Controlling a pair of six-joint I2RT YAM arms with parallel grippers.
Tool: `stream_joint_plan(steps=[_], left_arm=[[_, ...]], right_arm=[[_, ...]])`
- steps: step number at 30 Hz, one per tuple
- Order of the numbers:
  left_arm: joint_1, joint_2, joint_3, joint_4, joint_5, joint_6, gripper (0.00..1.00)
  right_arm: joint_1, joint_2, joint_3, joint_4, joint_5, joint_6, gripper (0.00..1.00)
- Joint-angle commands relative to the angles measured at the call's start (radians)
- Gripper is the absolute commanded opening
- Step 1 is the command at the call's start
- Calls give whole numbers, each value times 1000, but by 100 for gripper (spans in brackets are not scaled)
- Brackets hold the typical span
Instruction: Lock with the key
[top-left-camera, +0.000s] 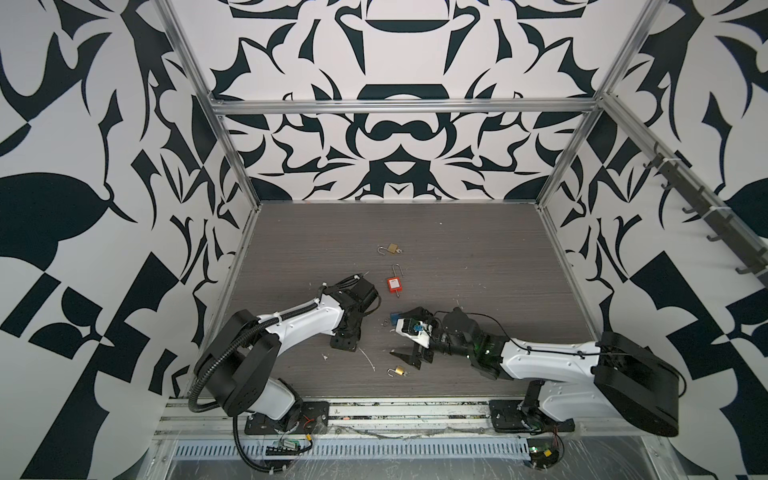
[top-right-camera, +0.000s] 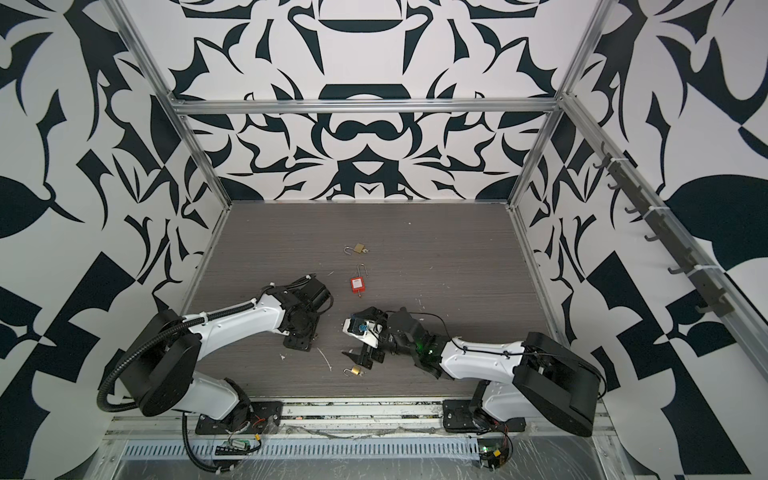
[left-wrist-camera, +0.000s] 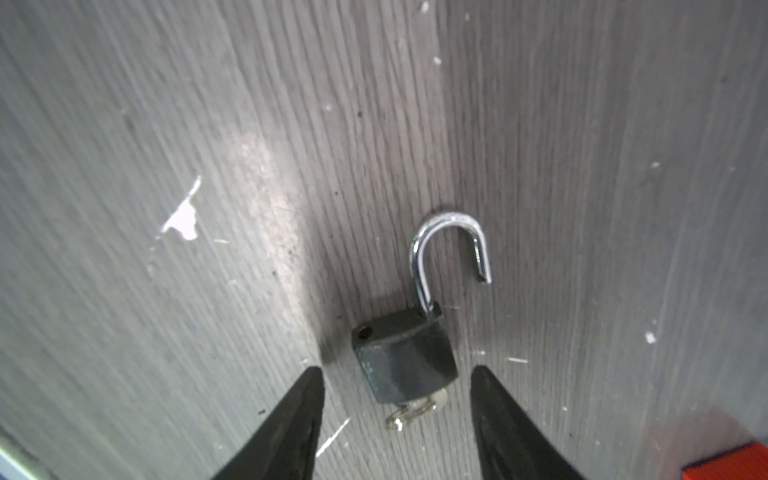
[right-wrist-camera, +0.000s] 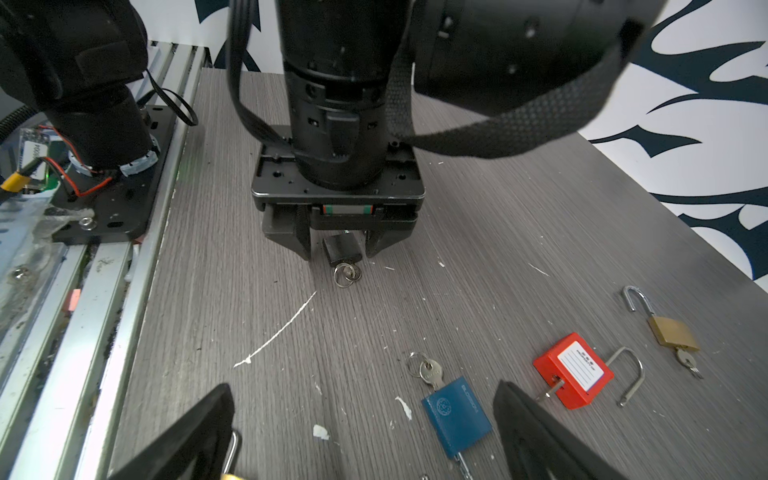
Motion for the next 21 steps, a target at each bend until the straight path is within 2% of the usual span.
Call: stream_joint_plan(steps=[1,6,21], left_arm=[[-4,29,-20,-17,-13,-85,55],[-4,43,-24,-28,-19,-92,54],[-2,73,-8,-64,-19,-73,37]], right_arm=[[9,9,40,7,2,-3,99],[13,15,40,2,12,-5,99],[18,14,45,-10,39,-7,99]])
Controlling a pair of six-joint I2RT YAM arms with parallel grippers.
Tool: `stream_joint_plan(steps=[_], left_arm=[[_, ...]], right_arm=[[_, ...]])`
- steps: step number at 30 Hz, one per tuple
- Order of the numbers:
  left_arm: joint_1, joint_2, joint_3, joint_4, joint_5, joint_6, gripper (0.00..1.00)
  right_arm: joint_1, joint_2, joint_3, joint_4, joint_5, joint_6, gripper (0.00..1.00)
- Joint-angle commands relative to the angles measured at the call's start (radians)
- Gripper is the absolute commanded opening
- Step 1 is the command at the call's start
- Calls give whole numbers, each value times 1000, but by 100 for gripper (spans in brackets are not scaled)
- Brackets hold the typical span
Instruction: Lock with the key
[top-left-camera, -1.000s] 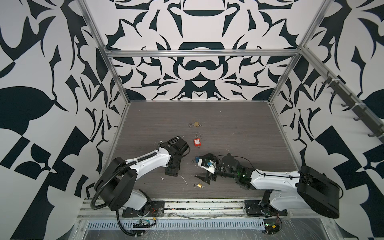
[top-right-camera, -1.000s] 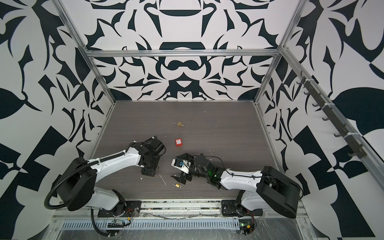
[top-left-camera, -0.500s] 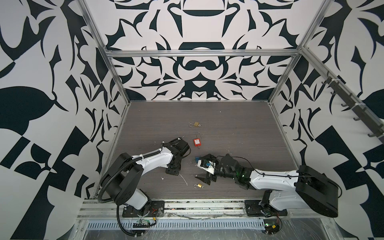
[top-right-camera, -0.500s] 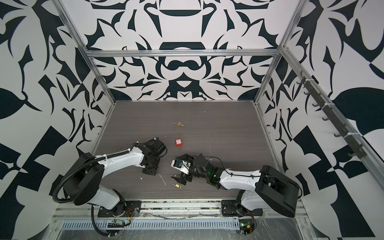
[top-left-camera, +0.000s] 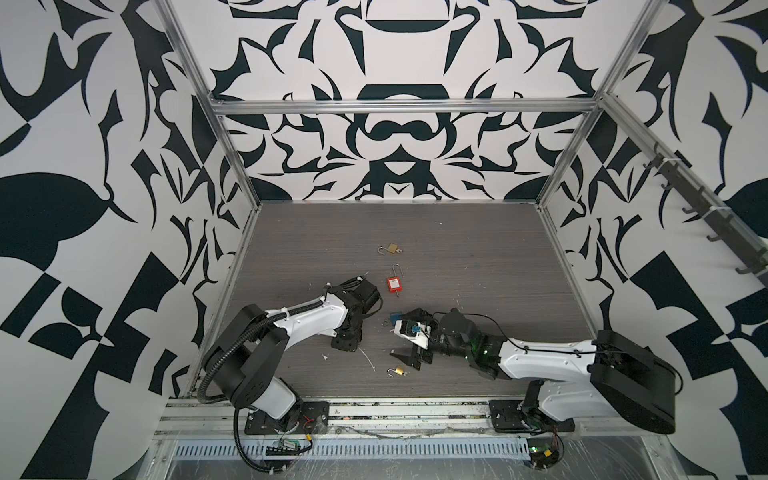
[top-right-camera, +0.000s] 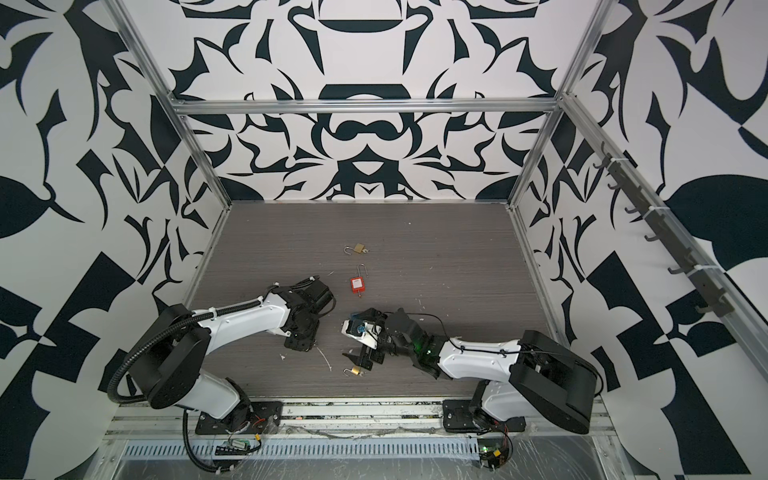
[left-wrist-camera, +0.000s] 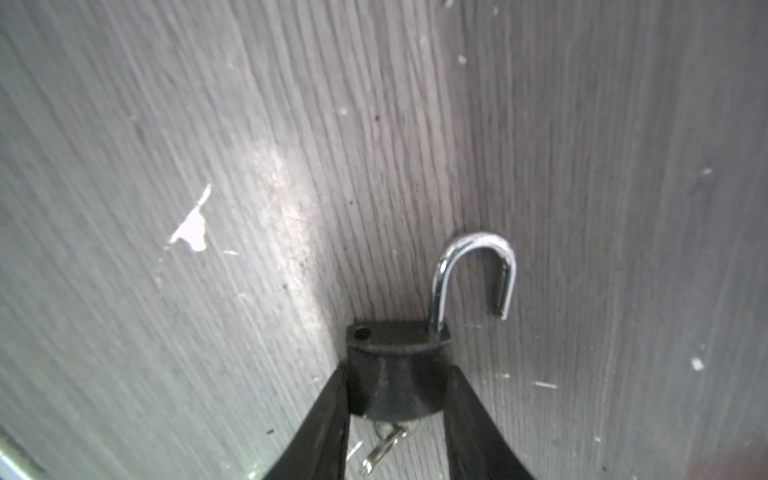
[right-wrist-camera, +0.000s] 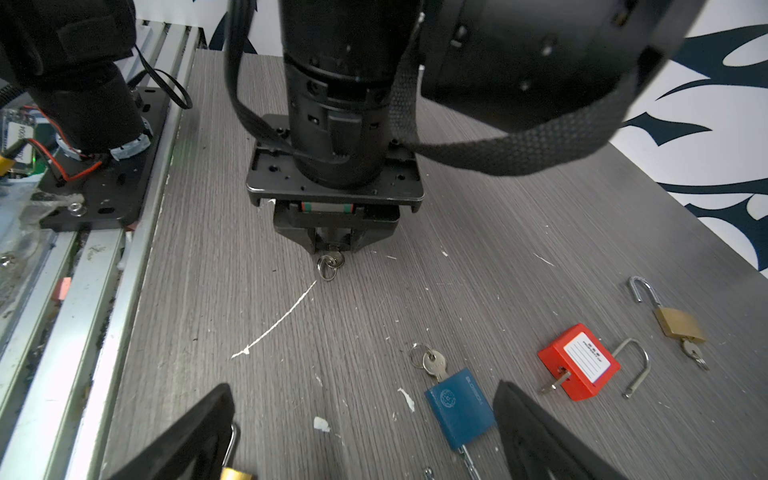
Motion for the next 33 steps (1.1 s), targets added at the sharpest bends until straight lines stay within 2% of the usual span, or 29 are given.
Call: stream_joint_plan(steps=[1,4,7,10,23,33], left_arm=[[-1,32,-17,-50,-21,-71,37],[1,32,-20,-48,-22,-65,38],[2,30,-20,-55,-24,-54,48],[5,23,-23,-62,-29,-42,50],[29,11,-33,-96,-57,-13,44],[30,65,4,-81,-10,55,41]], right_arm=[[7,-6,41,3,16,-2,99],[7,-4,45,-4,20,-1,99],[7,-1,48,-9,22,-2,99],[9,0,51,-12,26,-5,99],[12,20,66,-24,33,-10,99],[14,19,73,-34,46,-16,99]])
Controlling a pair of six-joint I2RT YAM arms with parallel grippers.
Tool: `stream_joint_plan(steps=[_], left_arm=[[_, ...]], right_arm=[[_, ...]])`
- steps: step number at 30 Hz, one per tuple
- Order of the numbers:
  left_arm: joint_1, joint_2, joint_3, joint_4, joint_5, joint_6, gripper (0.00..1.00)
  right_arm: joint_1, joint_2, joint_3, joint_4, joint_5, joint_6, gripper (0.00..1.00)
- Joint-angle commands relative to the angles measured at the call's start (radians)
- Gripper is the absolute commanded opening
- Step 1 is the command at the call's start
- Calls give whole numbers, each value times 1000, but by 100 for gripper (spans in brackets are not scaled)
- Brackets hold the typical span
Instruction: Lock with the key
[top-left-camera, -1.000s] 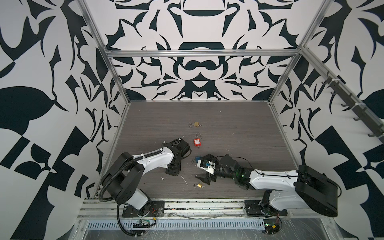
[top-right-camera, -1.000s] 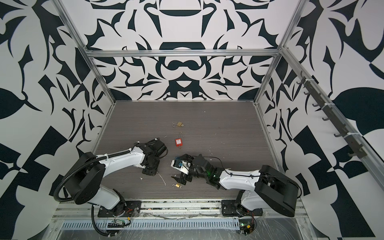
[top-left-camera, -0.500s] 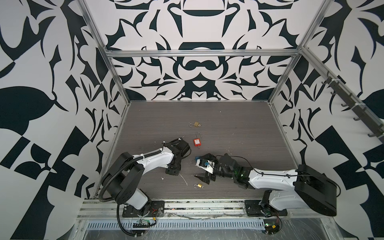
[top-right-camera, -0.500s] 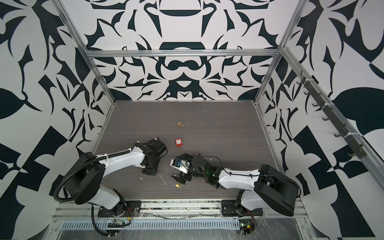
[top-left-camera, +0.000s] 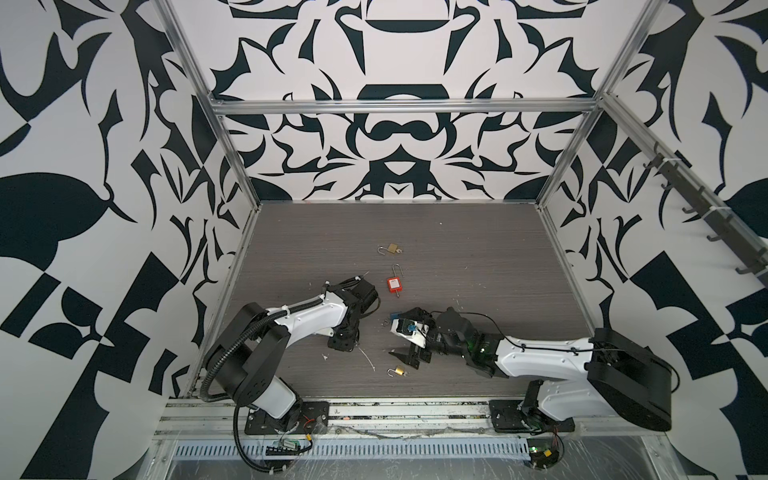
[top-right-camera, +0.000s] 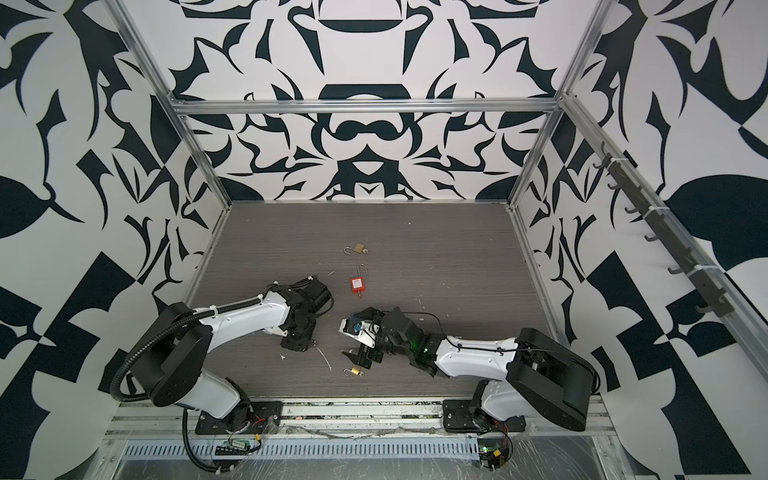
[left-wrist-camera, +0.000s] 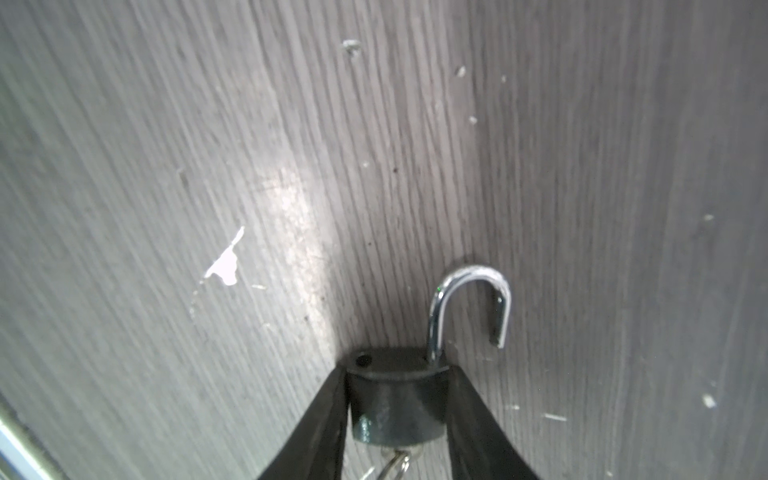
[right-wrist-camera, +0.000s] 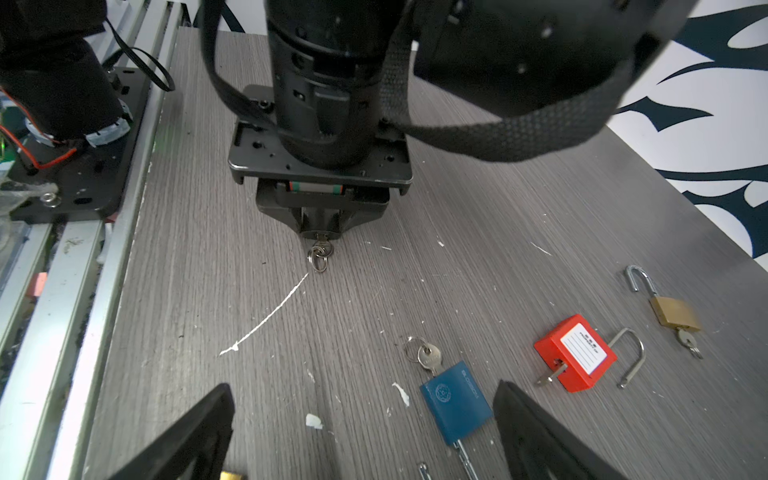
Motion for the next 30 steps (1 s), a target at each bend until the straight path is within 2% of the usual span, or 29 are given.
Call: stream_joint_plan(steps=[1,8,12,14,15,17,18,22,26,29,30], left_arm=[[7,53,-4,-37,14,27,40],[6,75,16,-20,30,69,29],[8,64,31,-24,13,118,14],[13,54,55,-23,-14,202,5],[18,47,73,-16,-27,266,2],[34,38,106,29,-47,425,0],[46,30,125,59,-50,527,0],[79,-4,222,186,-61,961,0],[97,-37,334,260,-41,1375,0],[96,-69,371,319,23,1647,0],[97,-80,371,346,75,1736,0]], right_arm=[[6,-2,39,13,14,-10,99],[6,-13,45,-1,41,-15,99],[6,-34,46,17,104,-12,100],[6,-60,50,32,191,20,100],[7,-81,56,32,245,45,100],[6,-130,74,23,350,99,100],[3,-160,86,9,417,127,100],[-25,-266,129,-68,544,229,100],[-134,-355,193,-257,550,417,100],[-265,-375,260,-437,478,573,100],[-310,-372,285,-493,435,610,100]])
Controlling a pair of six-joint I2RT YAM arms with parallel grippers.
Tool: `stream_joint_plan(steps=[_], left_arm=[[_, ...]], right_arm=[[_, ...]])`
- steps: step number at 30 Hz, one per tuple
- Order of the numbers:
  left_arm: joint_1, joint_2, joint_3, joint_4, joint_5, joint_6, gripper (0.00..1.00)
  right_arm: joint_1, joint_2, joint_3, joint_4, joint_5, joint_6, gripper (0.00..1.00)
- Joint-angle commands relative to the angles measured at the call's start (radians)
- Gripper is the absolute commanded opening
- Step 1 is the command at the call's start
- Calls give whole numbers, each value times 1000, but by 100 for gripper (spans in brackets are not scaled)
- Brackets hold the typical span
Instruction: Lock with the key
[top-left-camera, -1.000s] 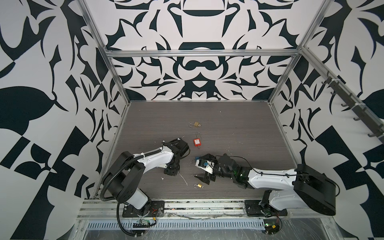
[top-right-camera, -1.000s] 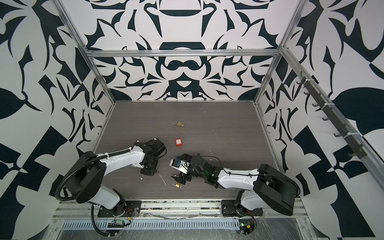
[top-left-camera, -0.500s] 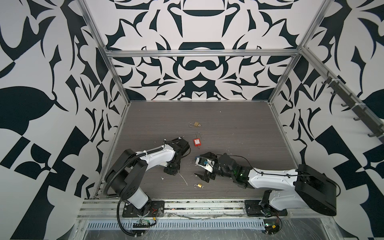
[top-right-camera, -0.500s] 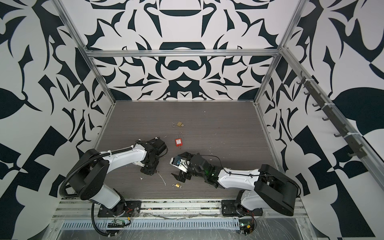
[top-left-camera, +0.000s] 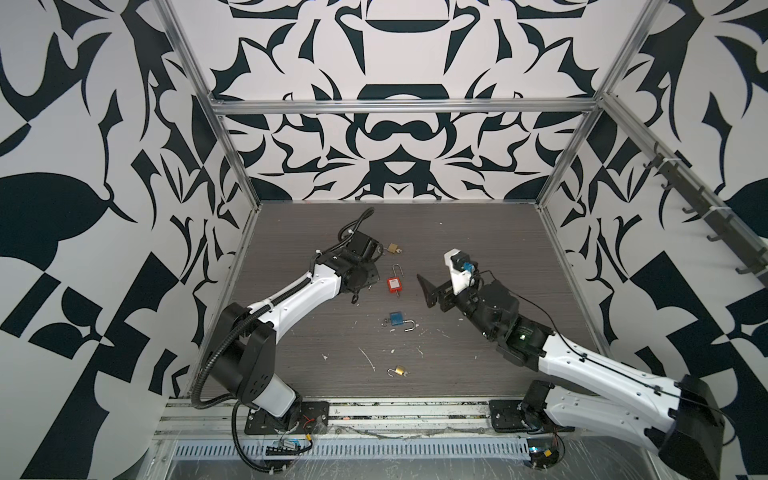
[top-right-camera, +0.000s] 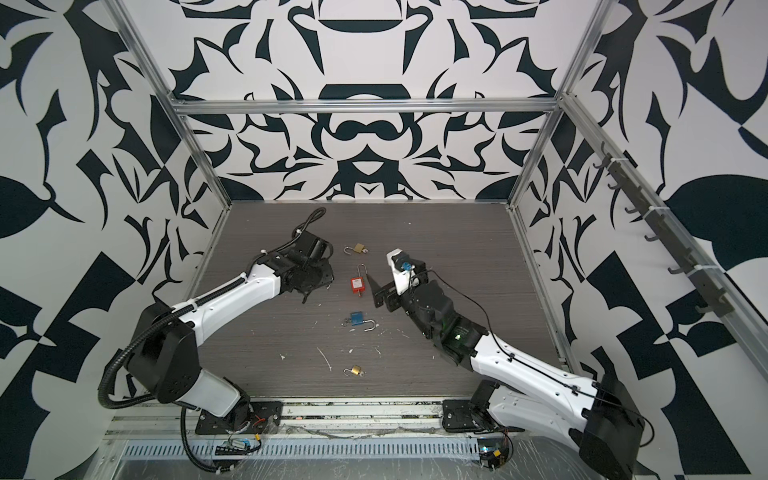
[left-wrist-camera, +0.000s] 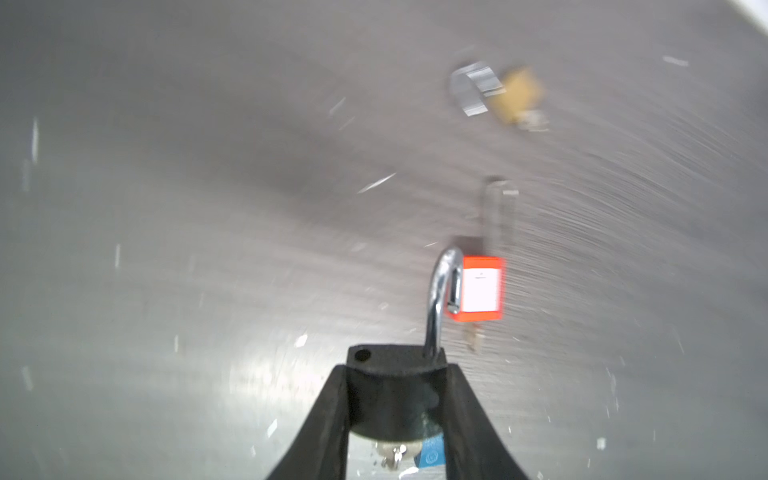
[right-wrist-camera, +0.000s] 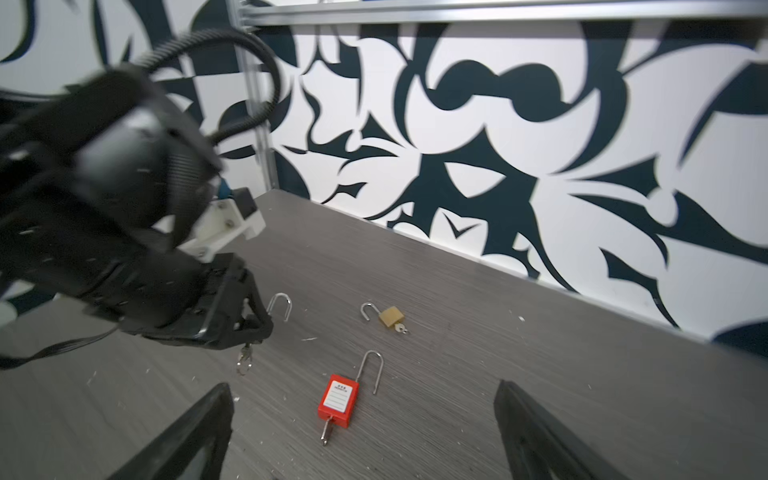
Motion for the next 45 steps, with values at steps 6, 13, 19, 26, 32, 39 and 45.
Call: stream_joint_plan(steps=[6,13,19,26,32,39,45], left_arm=[[-12,-106,-45,180,524,836,0],[-22,-175,-156,322,730,936,0],[-26,-242,-272,454,806,1079,0],[-26,-248,-294,490,861,1174,0],[-26,-284,-309,525,870,1172,0],[-27,-284,-316,518,889,1190,0],[-31,-295,-333,517,901,1220,0]], right_arm=[[-242,5,154,-356,-335,242,100],[-288,0,186,-422,-698,188,100],[-277,-10,154,-432,-917,148,99],[-230,10,152,-465,-883,71,96],[-205,54,171,-481,-808,61,82],[-205,38,143,-372,-701,120,81],[-205,66,167,-357,-642,128,80]])
